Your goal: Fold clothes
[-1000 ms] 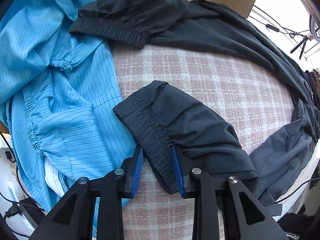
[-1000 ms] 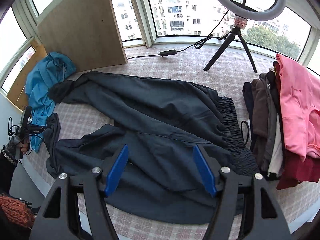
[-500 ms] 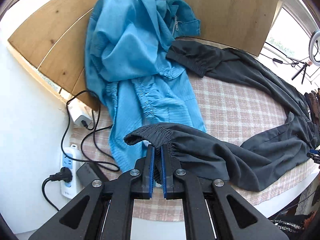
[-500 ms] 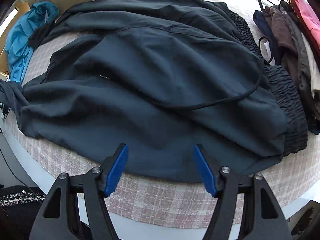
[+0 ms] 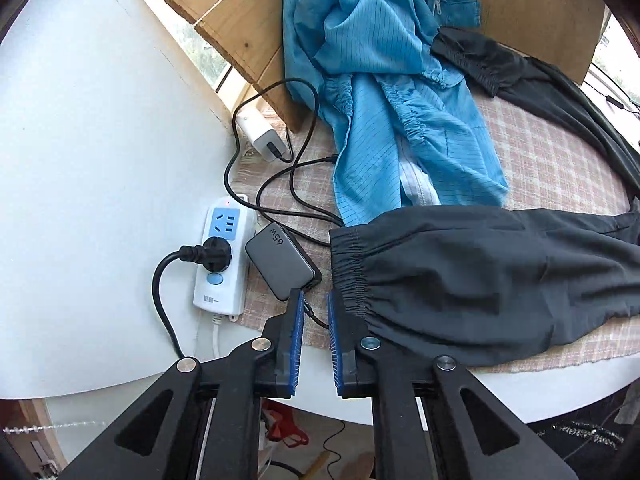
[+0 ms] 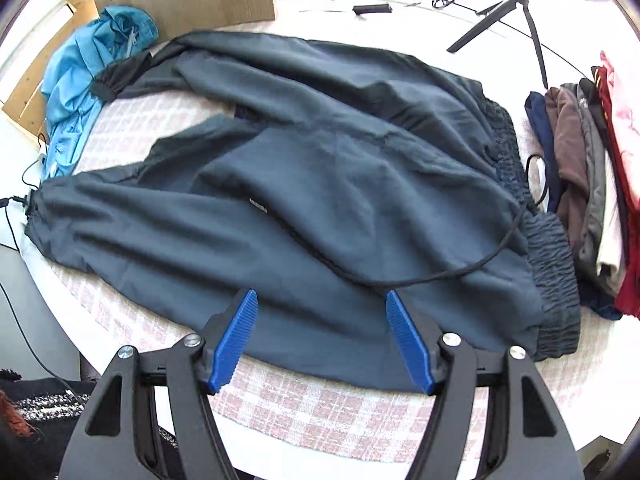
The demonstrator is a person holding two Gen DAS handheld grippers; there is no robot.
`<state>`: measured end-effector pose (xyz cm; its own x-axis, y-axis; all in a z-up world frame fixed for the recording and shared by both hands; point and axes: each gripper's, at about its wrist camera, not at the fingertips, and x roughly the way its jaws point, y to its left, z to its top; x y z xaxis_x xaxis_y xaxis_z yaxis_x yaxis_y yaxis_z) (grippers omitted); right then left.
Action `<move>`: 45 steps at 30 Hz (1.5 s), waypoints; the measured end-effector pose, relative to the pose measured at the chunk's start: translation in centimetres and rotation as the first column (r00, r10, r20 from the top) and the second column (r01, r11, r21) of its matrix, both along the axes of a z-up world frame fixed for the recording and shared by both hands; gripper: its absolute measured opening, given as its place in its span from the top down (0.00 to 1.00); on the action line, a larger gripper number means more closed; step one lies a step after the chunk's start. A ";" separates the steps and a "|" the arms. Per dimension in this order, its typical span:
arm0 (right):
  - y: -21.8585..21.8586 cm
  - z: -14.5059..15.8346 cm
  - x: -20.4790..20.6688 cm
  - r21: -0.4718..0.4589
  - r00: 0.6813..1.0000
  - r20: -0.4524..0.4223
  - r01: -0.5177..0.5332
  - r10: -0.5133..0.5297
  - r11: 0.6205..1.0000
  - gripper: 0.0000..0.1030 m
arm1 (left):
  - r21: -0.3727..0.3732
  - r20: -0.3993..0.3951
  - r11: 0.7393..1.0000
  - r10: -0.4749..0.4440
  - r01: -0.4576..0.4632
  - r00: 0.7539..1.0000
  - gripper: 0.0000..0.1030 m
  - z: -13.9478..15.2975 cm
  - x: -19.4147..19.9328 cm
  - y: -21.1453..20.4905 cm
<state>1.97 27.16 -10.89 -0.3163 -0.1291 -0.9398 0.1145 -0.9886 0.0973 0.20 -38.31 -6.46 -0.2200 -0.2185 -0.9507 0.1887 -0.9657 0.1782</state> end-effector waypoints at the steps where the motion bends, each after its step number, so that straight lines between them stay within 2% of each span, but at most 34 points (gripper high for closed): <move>1: -0.2 1.5 -0.8 -0.002 0.999 -0.034 -0.017 0.017 1.000 0.36 | -0.002 -0.027 1.000 -0.023 0.023 0.999 0.86 1.0 -0.9 0.7; 4: -1.3 5.9 -4.2 0.029 0.989 -0.137 -0.061 0.064 0.998 0.36 | -0.009 -0.103 0.993 -0.119 0.118 0.988 0.75 3.3 -5.0 3.4; 6: -2.2 8.3 -7.0 0.052 0.977 -0.191 -0.089 0.098 0.995 0.36 | 0.014 -0.146 0.980 -0.195 0.199 0.970 0.75 3.9 -9.0 5.5; 8: -3.1 9.6 -9.7 0.048 0.964 -0.234 -0.115 0.123 0.992 0.36 | 0.041 -0.168 0.961 -0.262 0.272 0.950 0.69 3.3 -12.8 7.6; 9: -3.7 9.7 -11.0 0.039 0.962 -0.238 -0.129 0.135 0.991 0.36 | 0.047 -0.166 0.950 -0.297 0.308 0.940 0.63 2.4 -14.5 8.8; 12: -7.5 7.8 -14.6 0.000 0.957 -0.207 -0.210 0.205 0.978 0.36 | 0.049 -0.135 0.909 -0.404 0.414 0.905 0.63 -1.1 -18.8 12.7; 15: -12.3 3.7 -16.7 -0.006 0.943 -0.143 -0.305 0.301 0.952 0.36 | 0.082 -0.123 0.878 -0.460 0.471 0.880 0.62 -4.2 -22.1 15.0; 19: -17.6 -2.3 -19.5 0.025 0.918 -0.048 -0.392 0.393 0.919 0.36 | 0.070 -0.072 0.878 -0.468 0.473 0.881 0.62 -8.3 -25.9 15.7; 21: -18.8 -4.5 -20.6 0.073 0.908 -0.015 -0.416 0.418 0.906 0.36 | 0.066 -0.044 0.871 -0.485 0.487 0.874 0.62 -9.9 -27.3 16.0; 23: -19.7 -6.3 -21.7 0.115 0.898 0.015 -0.437 0.439 0.892 0.36 | 0.026 -0.009 0.860 -0.510 0.510 0.860 0.62 -11.6 -28.3 16.7; 26: -19.6 -7.9 -22.6 0.145 0.887 0.040 -0.462 0.461 0.875 0.36 | 0.025 0.001 0.863 -0.505 0.504 0.863 0.63 -12.3 -29.3 16.5; 27: -19.3 -8.1 -22.8 0.135 0.885 0.041 -0.465 0.464 0.875 0.36 | 0.028 0.002 0.865 -0.501 0.500 0.866 0.74 -12.5 -29.7 16.4; 28: -18.9 -8.0 -23.1 0.126 0.890 0.036 -0.456 0.455 0.881 0.42 | 0.030 0.003 0.868 -0.497 0.496 0.868 0.87 -12.6 -30.1 16.2; 29: -18.4 -7.8 -23.3 0.116 0.895 0.031 -0.446 0.446 0.887 0.60 | 0.033 0.004 0.870 -0.493 0.492 0.870 0.88 -12.7 -30.4 16.1; 31: -17.2 -7.0 -23.6 0.067 0.907 0.020 -0.421 0.421 0.905 0.96 | 0.065 -0.011 0.882 -0.467 0.466 0.884 0.92 -11.6 -30.5 15.2; 33: -15.8 -5.8 -23.7 -0.003 0.921 0.010 -0.390 0.390 0.921 0.96 | 0.102 -0.033 0.893 -0.438 0.439 0.898 0.92 -9.7 -30.1 14.1; 36: -14.5 -3.2 -22.4 -0.012 0.918 -0.024 -0.397 0.397 0.918 0.96 | 0.150 -0.079 0.898 -0.407 0.415 0.910 0.92 -5.5 -28.0 12.4; 39: -13.3 -0.5 -21.1 -0.026 0.913 -0.061 -0.406 0.404 0.914 0.96 | 0.167 -0.123 0.905 -0.374 0.390 0.919 0.92 -1.0 -25.5 10.1; 42: -12.5 0.9 -20.2 -0.021 0.914 -0.088 -0.399 0.396 0.917 0.96 | 0.206 -0.149 0.922 -0.302 0.328 0.942 0.92 2.3 -23.8 7.3; 43: -12.5 0.8 -20.1 -0.007 0.915 -0.085 -0.395 0.393 0.918 0.92 | 0.204 -0.152 0.930 -0.278 0.306 0.948 0.92 2.9 -23.7 6.4; 44: -12.9 -0.1 -20.2 0.006 0.911 -0.043 -0.410 0.410 0.912 0.77 | 0.189 -0.147 0.942 -0.251 0.276 0.957 0.91 2.9 -24.0 5.4; 45: -12.8 -0.6 -20.3 -0.008 0.910 -0.016 -0.414 0.414 0.910 0.71 | 0.179 -0.133 0.952 -0.228 0.250 0.964 0.91 2.5 -24.6 4.6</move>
